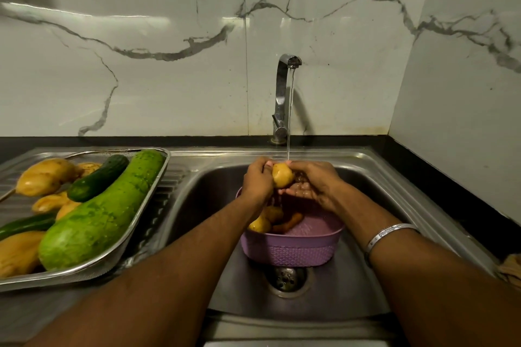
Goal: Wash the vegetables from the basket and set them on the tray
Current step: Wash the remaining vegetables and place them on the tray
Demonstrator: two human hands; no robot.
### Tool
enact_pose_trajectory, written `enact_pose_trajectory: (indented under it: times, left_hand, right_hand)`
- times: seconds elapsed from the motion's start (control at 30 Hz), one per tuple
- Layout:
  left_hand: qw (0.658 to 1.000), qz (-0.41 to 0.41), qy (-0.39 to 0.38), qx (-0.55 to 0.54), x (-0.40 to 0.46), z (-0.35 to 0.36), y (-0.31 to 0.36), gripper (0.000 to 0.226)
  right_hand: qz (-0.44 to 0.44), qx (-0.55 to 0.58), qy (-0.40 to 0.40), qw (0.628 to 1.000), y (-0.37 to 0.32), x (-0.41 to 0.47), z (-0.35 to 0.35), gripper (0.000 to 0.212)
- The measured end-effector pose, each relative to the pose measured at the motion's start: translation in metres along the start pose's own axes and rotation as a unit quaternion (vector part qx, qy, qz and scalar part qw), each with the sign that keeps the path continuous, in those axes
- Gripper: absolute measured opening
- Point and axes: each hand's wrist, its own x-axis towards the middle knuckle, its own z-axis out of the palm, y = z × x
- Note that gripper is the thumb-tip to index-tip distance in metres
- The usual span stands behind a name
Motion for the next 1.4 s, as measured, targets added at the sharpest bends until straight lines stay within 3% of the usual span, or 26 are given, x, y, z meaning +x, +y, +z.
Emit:
enact_pose_trajectory:
  times: [0.17, 0.3, 0.47, 0.63, 0.77, 0.83, 0.97, 1.07, 1.23, 1.4]
  left_hand:
    - [0.995, 0.036, -0.088, 0.003, -0.01, 0.003, 0.005, 0.027]
    - [0.984, 0.054, -0.118, 0.123, -0.008, 0.002, 0.006, 0.035]
    - [0.993, -0.007, -0.082, 0.09, -0.008, 0.002, 0.005, 0.039]
    - [0.996, -0.032, -0.046, 0.068, -0.01, 0.0, 0.004, 0.042]
    - [0.997, 0.013, -0.02, 0.073, -0.014, 0.011, 0.011, 0.04]
    - [0.997, 0.015, -0.012, 0.07, -0.015, 0.016, 0.011, 0.039]
    - [0.999, -0.027, -0.001, 0.042, -0.01, 0.015, 0.006, 0.042]
    - [0.997, -0.081, 0.01, -0.002, -0.009, 0.011, 0.007, 0.045]
    - [0.995, -0.095, 0.008, -0.02, -0.012, 0.013, 0.013, 0.043]
    - [0.996, -0.091, 0.01, 0.002, -0.009, 0.008, 0.012, 0.043]
  right_hand:
    - [-0.02, 0.002, 0.093, 0.995, 0.0, 0.005, 0.002, 0.035]
    - [-0.049, -0.053, 0.121, 0.99, 0.004, 0.011, -0.005, 0.036]
    - [-0.069, -0.113, 0.022, 0.991, 0.005, 0.009, -0.006, 0.015]
    - [-0.093, -0.107, -0.02, 0.99, 0.009, 0.008, -0.006, 0.033]
    - [-0.165, -0.128, 0.094, 0.973, 0.007, 0.008, -0.001, 0.015]
    - [-0.186, -0.156, 0.137, 0.96, 0.006, 0.009, 0.001, 0.017]
    - [-0.125, -0.091, 0.024, 0.988, 0.005, 0.003, -0.001, 0.02]
    - [-0.119, -0.146, -0.044, 0.981, 0.005, 0.001, -0.002, 0.034]
    - [-0.145, -0.09, 0.007, 0.985, 0.004, 0.005, 0.0, 0.006]
    - [-0.115, -0.093, 0.019, 0.989, 0.005, 0.009, 0.003, 0.023]
